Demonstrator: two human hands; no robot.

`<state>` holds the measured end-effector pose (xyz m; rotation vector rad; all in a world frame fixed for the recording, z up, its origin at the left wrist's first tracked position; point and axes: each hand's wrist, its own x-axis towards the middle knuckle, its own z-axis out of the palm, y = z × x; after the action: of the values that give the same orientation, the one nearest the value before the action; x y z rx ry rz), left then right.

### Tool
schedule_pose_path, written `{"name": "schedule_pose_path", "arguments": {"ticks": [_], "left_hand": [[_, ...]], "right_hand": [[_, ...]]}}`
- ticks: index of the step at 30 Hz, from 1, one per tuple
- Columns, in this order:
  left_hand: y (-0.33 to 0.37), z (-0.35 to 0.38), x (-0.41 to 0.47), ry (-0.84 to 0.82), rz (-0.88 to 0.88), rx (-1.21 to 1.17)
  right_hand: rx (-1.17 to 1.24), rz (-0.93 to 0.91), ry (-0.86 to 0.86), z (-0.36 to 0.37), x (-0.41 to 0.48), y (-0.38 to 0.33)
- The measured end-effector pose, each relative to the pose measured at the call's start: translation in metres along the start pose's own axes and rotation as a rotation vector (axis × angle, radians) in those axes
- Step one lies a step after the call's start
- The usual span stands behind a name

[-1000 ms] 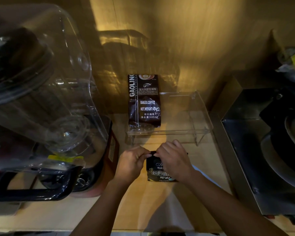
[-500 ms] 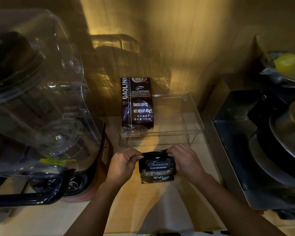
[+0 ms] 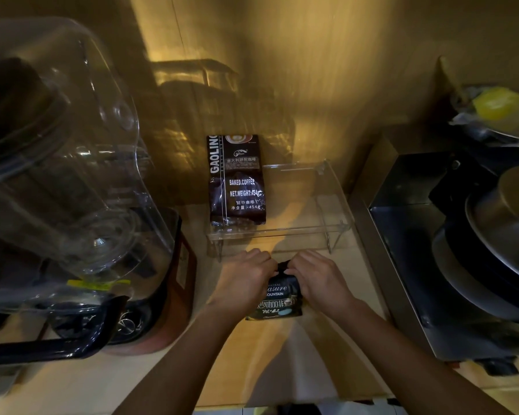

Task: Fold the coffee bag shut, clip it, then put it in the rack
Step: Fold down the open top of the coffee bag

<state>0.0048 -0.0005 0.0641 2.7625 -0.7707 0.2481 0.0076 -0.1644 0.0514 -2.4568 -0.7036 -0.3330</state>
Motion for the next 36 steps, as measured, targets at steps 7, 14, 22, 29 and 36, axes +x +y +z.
{"name": "schedule_pose_path", "arguments": {"ticks": [7,14,22,29,36], "left_hand": [[0.017,0.011,0.013,0.053,0.019,0.019],[0.0,0.01,0.0,0.092,-0.044,0.025],[-0.025,0.0,-0.031,0.052,-0.134,-0.025],[-0.022,-0.009,-0.034,0.02,-0.179,0.063],[0.014,-0.005,-0.003,-0.043,0.013,0.027]], "right_hand": [[0.04,0.105,0.009,-0.004,-0.007,0.01],[0.073,0.105,-0.017,-0.004,-0.009,0.014],[0.112,0.042,-0.045,-0.011,-0.01,0.01],[0.121,0.043,-0.03,-0.012,-0.012,0.011],[0.103,0.031,-0.042,-0.007,-0.012,0.005]]}}
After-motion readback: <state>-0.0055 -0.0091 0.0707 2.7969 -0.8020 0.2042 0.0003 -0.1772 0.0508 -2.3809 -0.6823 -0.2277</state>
